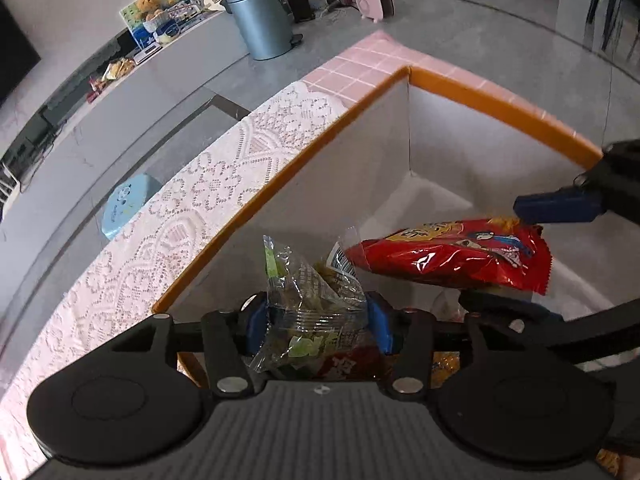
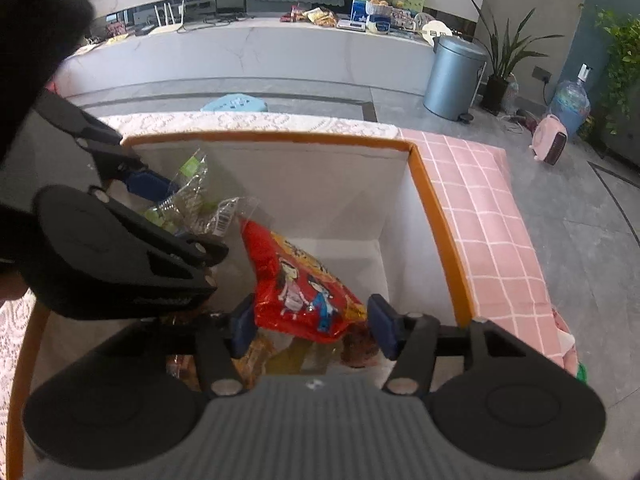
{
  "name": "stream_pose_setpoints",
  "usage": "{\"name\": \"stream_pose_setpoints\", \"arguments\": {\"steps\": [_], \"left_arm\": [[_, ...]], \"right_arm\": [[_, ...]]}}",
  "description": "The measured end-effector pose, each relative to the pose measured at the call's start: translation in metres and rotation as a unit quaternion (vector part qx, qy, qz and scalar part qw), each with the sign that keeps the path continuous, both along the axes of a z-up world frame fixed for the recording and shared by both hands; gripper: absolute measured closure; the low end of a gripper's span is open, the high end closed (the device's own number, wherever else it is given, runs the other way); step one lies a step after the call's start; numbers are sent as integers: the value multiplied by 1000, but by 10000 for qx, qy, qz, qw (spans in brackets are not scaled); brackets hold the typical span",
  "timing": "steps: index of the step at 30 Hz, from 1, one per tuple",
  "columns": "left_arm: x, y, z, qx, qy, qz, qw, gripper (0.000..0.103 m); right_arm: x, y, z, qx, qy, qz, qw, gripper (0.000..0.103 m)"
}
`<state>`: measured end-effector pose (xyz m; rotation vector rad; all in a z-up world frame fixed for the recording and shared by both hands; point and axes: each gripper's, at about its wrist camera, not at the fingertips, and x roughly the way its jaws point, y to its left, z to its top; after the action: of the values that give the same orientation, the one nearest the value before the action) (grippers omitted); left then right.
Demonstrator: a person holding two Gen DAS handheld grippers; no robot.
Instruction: Organize snacks
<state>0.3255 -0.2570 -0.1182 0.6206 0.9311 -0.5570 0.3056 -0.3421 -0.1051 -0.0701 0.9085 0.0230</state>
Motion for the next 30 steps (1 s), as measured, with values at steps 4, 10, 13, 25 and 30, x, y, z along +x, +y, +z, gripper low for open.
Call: {"name": "stream_pose_setpoints", "arguments": {"steps": [4,10,13,25,30], "left_arm": [[1,2,0,-61,53,4,10000,33],[-5,4,15,-107,-142,-63,9998,23],[-16,7,29,-180,-376,-114,9991,22],[-90,49,108,-756,-1652,365,9827,22],[-127,82,144,-1327,-1893,707,9703,21]], "right_arm": [[-3,2,0,-64,43,45,10000,39],[-8,0,4,-12,140,-5,9999,31],[-11,1,13,14,127,21,9999,27],[-50,13,69,165,-132,-273,9994,13],[-93,27,102,108,-791,-442,9958,3]]}}
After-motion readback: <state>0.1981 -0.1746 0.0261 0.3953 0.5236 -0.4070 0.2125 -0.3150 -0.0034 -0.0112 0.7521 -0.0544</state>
